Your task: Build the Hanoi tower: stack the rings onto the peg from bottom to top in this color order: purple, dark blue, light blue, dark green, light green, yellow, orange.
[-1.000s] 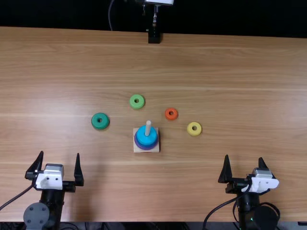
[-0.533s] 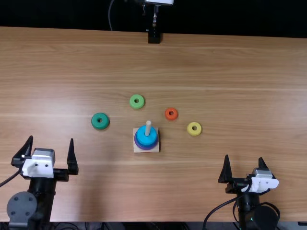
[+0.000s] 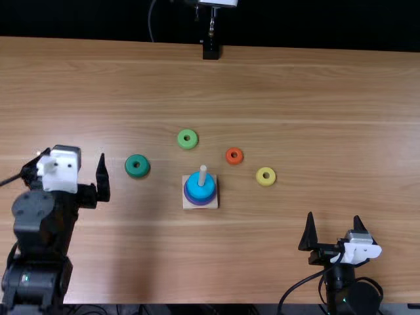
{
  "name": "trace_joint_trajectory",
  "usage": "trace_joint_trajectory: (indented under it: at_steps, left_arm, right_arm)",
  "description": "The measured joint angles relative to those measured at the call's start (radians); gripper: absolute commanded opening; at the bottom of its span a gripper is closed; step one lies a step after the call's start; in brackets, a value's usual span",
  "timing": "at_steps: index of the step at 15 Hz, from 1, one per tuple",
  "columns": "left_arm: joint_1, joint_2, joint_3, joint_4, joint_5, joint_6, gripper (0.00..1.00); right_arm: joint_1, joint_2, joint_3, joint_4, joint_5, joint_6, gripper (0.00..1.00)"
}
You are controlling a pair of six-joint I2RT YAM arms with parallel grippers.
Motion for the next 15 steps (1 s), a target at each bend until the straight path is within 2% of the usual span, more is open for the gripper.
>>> trace_joint_trajectory:
  at_steps: [2, 7, 9, 13, 15]
  left_arm:
    - [-0.032, 0.165, 0.088, -0.043, 0.008, 0.0, 1.0]
    - [-0.043, 0.473, 0.263, -0.051, 0.144, -0.001, 1.0]
    - [-0.043, 0.583, 0.317, -0.115, 0.183, -0.001, 1.0]
    - [-0.043, 0.759, 0.478, -0.326, 0.197, -0.001, 1.0]
    - [-0.043, 0.832, 0.56, -0.48, 0.19, 0.002, 1.0]
  right_arm:
    - [0.0, 0.0, 0.0, 0.0, 0.0, 0.0, 1.0]
    - [0.0, 0.0, 0.0, 0.0, 0.0, 0.0, 1.0]
    - [0.0, 0.0, 0.0, 0.0, 0.0, 0.0, 1.0]
    - [0.0, 0.0, 0.0, 0.0, 0.0, 0.0, 1.0]
    - [0.0, 0.0, 0.0, 0.0, 0.0, 0.0, 1.0]
